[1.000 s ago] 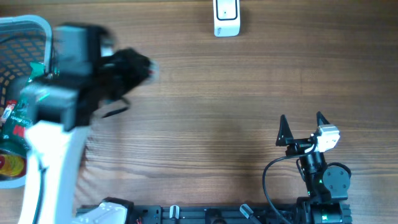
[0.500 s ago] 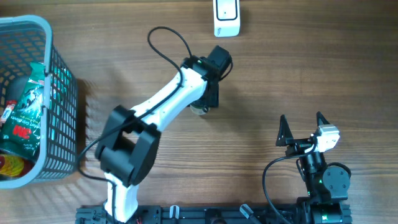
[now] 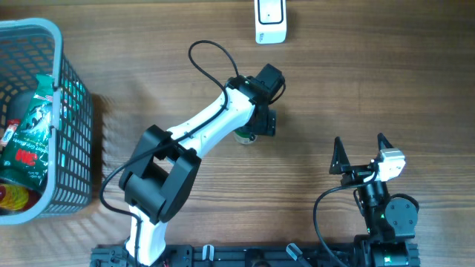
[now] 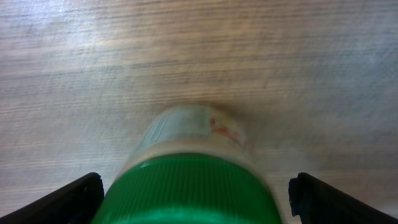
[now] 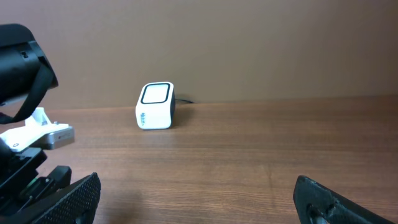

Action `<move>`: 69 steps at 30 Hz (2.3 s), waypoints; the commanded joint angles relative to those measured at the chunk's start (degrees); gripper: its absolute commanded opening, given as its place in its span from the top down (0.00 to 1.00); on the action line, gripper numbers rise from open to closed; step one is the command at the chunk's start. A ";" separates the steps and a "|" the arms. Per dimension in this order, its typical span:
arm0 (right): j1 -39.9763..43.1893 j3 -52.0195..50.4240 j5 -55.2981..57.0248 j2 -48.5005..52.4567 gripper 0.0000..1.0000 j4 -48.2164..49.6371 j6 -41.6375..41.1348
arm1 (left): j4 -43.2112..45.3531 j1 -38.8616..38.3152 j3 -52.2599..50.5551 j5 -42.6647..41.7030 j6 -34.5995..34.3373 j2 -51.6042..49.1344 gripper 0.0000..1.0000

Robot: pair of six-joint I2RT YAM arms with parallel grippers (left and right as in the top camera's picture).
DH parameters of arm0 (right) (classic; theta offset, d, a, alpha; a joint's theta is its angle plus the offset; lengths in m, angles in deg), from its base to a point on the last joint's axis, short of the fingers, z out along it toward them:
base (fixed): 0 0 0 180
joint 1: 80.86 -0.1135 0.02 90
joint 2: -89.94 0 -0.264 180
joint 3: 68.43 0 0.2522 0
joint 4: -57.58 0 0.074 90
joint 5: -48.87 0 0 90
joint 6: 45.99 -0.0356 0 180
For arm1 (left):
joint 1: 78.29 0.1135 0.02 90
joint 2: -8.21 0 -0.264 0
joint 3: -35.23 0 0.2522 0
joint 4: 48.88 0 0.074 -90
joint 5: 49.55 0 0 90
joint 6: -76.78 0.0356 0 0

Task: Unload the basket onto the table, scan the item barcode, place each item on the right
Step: 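Carry the green-capped jar to the table center and release it, then reach into the basket and grasp the red-capped bottle with the left gripper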

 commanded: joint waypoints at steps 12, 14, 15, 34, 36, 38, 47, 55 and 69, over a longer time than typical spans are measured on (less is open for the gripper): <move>-0.22 -0.04 0.96 0.02 0.00 0.20 -0.98 | -26.01 26.45 31.67 21.20 -11.10 33.75 0.00; -0.24 -0.04 0.96 0.02 0.00 0.20 -0.98 | -30.18 36.76 31.67 21.14 -15.26 35.87 0.00; -0.22 -0.04 0.94 0.02 0.00 0.20 -0.98 | -31.95 41.53 31.67 20.63 -16.72 36.41 0.00; -0.22 -0.04 0.96 0.02 0.00 0.20 -0.98 | -25.09 94.38 9.11 6.03 -31.45 32.68 0.00; -0.22 -0.04 0.94 0.02 0.00 0.20 -0.96 | -20.68 94.38 8.61 5.60 -31.47 32.28 0.00; -0.22 -0.04 0.96 0.02 0.00 0.20 -0.98 | -18.45 94.40 8.61 5.70 -31.45 31.85 0.00; -0.22 -0.04 0.94 0.02 0.00 0.20 -0.96 | -18.88 94.40 8.61 7.43 -29.07 20.59 0.00; -0.22 -0.04 0.94 0.02 0.00 0.20 -0.98 | -21.42 94.40 8.55 15.13 -29.07 16.17 0.00; -0.22 -0.04 0.96 0.02 0.00 0.20 -0.98 | -14.91 94.47 -1.22 16.44 -29.09 15.72 0.09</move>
